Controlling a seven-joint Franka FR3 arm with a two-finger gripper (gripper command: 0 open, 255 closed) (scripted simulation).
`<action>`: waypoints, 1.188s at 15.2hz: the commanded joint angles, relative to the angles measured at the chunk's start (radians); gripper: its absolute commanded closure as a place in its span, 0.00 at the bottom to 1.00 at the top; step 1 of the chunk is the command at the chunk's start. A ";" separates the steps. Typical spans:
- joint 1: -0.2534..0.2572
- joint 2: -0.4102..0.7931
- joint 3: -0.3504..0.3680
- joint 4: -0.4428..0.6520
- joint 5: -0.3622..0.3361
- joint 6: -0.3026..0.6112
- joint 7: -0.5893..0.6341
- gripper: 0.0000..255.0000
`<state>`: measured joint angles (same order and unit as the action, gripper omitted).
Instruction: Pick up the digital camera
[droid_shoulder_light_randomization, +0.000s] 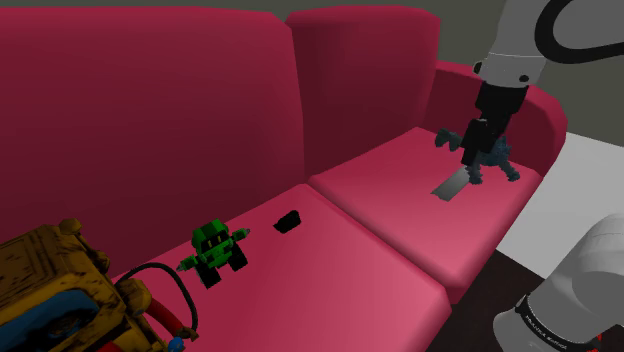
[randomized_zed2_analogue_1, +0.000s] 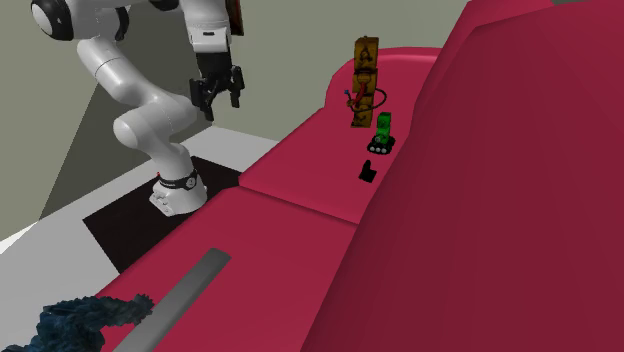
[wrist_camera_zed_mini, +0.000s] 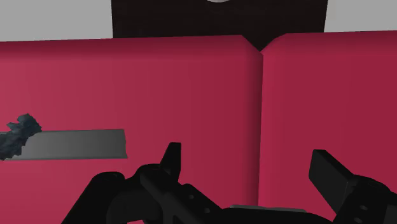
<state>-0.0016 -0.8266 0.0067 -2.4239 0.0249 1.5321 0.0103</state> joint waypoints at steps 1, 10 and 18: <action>0.000 0.000 0.000 0.000 0.000 0.000 0.000 0.00; -0.024 0.148 0.266 0.018 0.164 0.112 0.454 0.00; -0.083 0.418 0.481 0.153 0.208 0.235 0.859 0.00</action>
<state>-0.0728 -0.4515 0.4625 -2.2948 0.2348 1.7504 0.8134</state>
